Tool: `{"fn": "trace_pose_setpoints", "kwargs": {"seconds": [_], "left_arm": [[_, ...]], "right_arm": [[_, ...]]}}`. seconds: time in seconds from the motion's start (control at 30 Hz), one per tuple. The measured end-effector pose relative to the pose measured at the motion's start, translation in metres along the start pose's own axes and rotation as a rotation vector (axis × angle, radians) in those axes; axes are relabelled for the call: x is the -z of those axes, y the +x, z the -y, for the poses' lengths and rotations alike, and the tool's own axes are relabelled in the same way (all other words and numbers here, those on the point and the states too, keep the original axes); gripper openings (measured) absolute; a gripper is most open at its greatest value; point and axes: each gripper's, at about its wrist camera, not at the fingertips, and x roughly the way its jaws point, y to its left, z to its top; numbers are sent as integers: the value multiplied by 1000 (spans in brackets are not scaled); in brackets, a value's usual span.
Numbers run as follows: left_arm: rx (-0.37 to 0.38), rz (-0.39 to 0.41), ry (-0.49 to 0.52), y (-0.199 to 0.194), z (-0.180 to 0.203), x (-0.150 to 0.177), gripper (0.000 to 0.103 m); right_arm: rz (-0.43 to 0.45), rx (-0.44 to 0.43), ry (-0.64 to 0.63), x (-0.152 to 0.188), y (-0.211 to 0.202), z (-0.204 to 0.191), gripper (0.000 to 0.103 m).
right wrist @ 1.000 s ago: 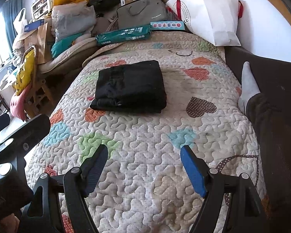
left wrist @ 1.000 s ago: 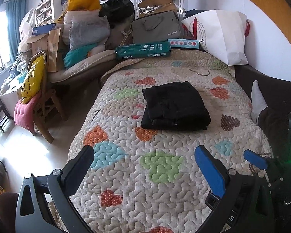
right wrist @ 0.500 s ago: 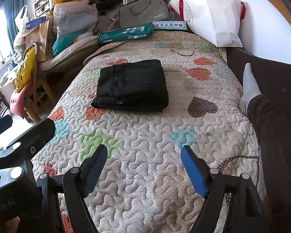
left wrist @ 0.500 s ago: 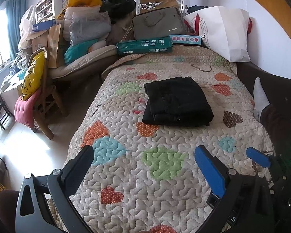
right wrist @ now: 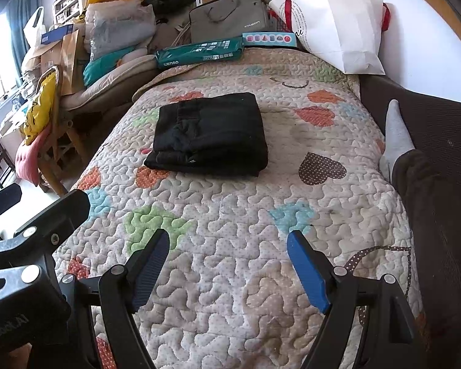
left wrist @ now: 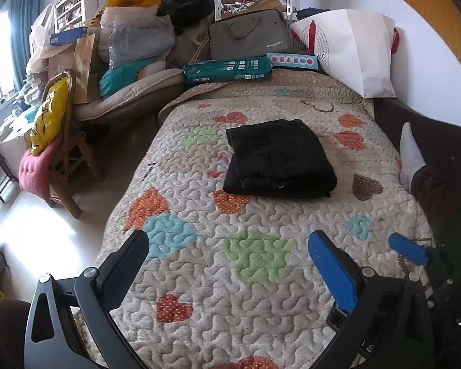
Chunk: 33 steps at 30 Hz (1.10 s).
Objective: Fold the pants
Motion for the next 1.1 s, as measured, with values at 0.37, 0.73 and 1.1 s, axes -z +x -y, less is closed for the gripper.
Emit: {"fn": "trace_pose_setpoints", "kwargs": {"seconds": [0.37,0.73,1.1], "left_arm": [[21,-10,56,38,-4,-16,103],[14,-35,151,92,-7,-32,103],[115,-156,107,127,-17,-19,103]], "right_arm": [[-50,31,-11,-4,19,4,84],[-88,115,10,-41,47,22,85],[-90,170,49,-48,84,29,85]]}}
